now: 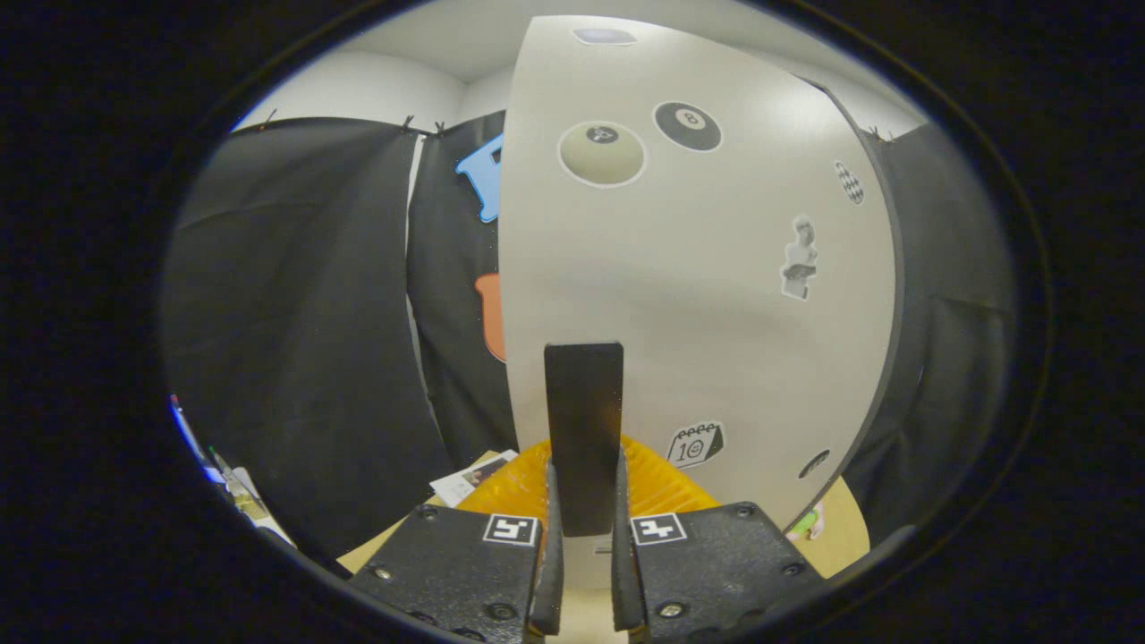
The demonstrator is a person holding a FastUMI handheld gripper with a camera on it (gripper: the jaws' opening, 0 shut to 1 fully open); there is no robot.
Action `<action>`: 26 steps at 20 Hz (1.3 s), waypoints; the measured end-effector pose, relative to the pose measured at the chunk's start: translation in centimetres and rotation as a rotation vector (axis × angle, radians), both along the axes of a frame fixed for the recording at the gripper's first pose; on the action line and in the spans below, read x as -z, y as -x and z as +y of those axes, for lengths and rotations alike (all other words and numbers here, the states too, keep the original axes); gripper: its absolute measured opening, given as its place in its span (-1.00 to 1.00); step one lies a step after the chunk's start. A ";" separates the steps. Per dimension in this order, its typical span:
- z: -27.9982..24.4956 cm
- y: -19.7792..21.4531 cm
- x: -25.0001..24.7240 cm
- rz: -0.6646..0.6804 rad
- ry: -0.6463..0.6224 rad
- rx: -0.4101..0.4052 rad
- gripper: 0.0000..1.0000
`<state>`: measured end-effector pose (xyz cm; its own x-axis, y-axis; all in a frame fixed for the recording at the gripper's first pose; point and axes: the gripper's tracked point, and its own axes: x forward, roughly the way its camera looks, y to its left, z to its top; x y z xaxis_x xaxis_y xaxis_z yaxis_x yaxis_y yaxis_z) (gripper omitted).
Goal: Open the shoe cabinet door, grab the shoes and put them into the shoe cabinet, then close the shoe cabinet door.
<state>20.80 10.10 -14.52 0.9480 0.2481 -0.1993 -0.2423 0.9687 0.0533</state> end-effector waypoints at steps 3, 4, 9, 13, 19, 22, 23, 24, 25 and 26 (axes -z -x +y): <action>-1.7 2.7 -0.2 -0.018 0.003 -0.025 -0.50; -2.5 3.6 -0.2 -0.021 0.002 -0.029 -0.50; -6.0 7.4 0.2 -0.016 -0.009 -0.034 -0.51; -8.9 9.5 0.3 -0.020 -0.011 -0.064 -0.51; -15.4 11.5 0.4 -0.026 -0.013 -0.138 -0.52; -19.5 13.1 0.3 -0.042 0.029 -0.086 -0.53; -20.9 12.8 0.4 -0.052 0.045 -0.051 -0.53; -22.5 12.6 0.3 -0.064 0.063 -0.002 -0.54; -24.5 12.4 0.3 -0.077 0.088 0.060 -0.54; -27.1 12.5 0.1 -0.086 0.100 0.152 -0.54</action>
<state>8.32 -16.97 -14.58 0.9876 0.0838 -0.1326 -0.0924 0.9939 -0.0600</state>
